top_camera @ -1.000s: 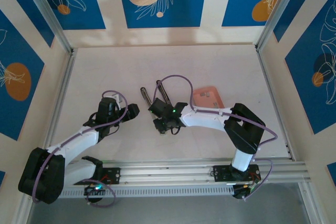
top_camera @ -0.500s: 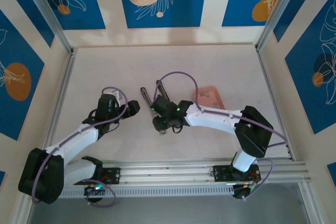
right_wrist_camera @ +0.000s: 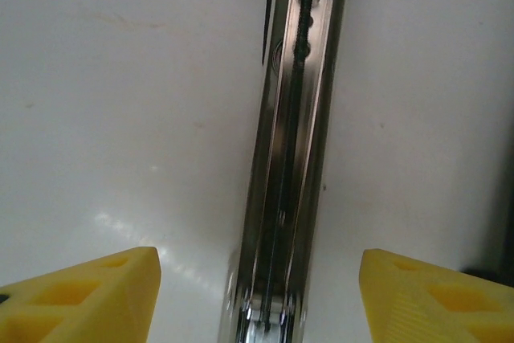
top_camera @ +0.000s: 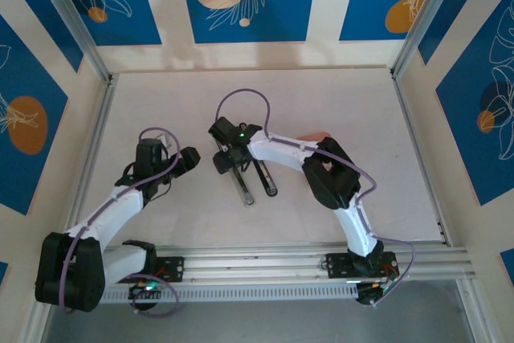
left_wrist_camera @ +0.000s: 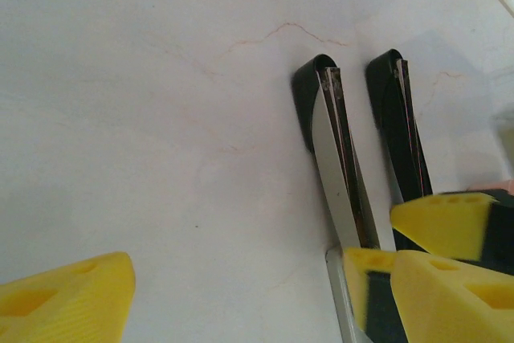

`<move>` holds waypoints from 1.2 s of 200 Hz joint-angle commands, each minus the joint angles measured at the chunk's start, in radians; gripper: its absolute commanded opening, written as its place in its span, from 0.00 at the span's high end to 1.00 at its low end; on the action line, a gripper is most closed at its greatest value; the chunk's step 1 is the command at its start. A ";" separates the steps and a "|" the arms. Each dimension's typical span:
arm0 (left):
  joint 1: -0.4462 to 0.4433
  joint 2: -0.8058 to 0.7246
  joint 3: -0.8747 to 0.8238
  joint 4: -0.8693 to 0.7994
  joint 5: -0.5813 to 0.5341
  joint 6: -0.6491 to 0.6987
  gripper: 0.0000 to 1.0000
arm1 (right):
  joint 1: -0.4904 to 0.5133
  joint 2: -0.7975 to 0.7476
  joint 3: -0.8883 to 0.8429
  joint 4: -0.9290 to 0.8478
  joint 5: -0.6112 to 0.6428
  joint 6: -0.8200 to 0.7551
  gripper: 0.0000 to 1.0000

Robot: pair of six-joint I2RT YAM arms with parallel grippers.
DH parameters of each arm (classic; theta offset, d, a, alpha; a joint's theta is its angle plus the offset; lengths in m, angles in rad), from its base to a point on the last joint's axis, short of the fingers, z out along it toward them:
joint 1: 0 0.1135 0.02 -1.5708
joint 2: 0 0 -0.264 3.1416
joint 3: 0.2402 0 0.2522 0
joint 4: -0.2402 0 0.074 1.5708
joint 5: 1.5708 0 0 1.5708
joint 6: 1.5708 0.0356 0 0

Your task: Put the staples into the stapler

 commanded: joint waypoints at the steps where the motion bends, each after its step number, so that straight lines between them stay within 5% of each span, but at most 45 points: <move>1: 0.022 -0.028 0.034 -0.040 0.020 0.014 0.17 | -0.022 0.059 0.084 -0.056 0.016 -0.059 0.33; 31: 0.034 -0.042 0.033 -0.059 0.016 0.026 0.17 | -0.034 0.126 0.139 -0.035 0.002 -0.102 0.38; 90: 0.049 -0.073 0.010 -0.013 0.051 0.090 0.18 | -0.031 0.059 0.032 0.128 -0.060 -0.184 0.73; 197: 0.045 -0.113 -0.064 0.280 0.186 0.191 0.24 | -0.005 -0.424 -0.516 0.493 -0.179 -0.274 0.77; 240: -0.002 -0.168 -0.100 0.426 0.185 0.340 0.32 | -0.009 -0.563 -0.681 0.609 -0.260 -0.325 0.79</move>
